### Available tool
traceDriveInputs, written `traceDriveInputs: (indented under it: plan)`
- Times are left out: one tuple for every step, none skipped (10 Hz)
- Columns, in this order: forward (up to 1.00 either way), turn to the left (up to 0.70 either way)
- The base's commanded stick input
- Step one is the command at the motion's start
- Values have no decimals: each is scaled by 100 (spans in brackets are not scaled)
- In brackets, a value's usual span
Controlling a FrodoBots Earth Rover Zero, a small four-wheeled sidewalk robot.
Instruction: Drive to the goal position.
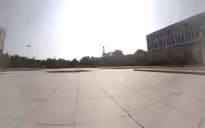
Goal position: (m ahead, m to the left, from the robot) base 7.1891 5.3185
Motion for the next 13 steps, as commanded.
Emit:
traceDriveInputs:
  plan:
    - [70, 35]
    - [70, 35]
    - [70, 35]
    - [70, 21]
    - [70, 9]
    - [70, 3]
    - [70, 1]
    - [70, 0]
    - [70, 0]
    - [70, 0]
    - [70, 0]
    - [70, 0]
    - [70, 0]
